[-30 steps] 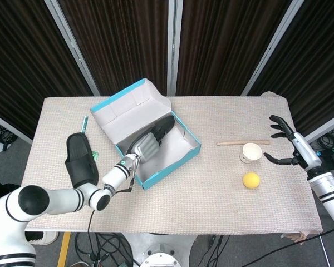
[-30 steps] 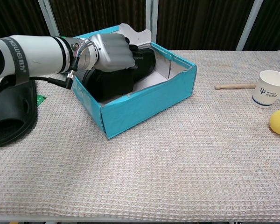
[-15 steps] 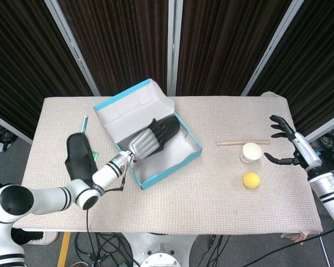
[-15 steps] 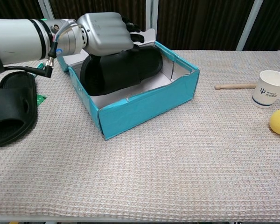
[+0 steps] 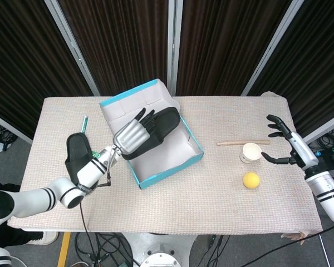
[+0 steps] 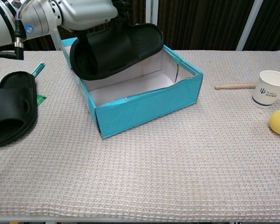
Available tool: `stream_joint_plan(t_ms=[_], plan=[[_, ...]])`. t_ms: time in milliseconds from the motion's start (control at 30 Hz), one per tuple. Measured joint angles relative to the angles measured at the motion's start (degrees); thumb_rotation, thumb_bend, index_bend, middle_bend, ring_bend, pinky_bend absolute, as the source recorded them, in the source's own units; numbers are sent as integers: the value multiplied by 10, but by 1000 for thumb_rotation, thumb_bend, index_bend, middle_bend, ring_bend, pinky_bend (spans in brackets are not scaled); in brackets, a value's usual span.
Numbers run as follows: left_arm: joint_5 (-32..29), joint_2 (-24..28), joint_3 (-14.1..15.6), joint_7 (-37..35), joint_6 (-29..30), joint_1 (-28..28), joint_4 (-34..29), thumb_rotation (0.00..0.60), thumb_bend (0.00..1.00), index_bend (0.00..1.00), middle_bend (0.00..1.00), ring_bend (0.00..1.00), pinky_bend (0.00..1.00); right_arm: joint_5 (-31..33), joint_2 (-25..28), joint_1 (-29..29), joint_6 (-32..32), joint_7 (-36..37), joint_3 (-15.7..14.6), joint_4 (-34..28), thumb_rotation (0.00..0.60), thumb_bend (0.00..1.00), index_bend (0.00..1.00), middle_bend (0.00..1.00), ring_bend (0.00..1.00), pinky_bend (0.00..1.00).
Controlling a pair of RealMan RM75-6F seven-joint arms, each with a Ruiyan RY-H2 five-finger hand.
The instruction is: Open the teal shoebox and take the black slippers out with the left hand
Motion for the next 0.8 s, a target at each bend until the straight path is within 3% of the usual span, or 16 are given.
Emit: stream_joint_plan(t_ms=[200,367,600,800], plan=[[48,19,-16,-95,37,21,-18,600,329,454,84,0,139,2,-3,4,-5,-2,1,1,600,174,0,39,108,241],[108,41,-21,-162,55,32,-73,600,329,454,84,0,138,4,-4,5,-8,-5,2,1,600,175,0,39,108,241],[162,55,-16,-173,53,37,-152,600,324,453,84,0,137,8,-4,3,-9,-4,2,4,600,175,0,39,108,241],[172,48,-16,-179,3,26,-197,600,324,450,84,0,135,9,-7,4,-12,-1,1,9,600,173,0,39,108,241]])
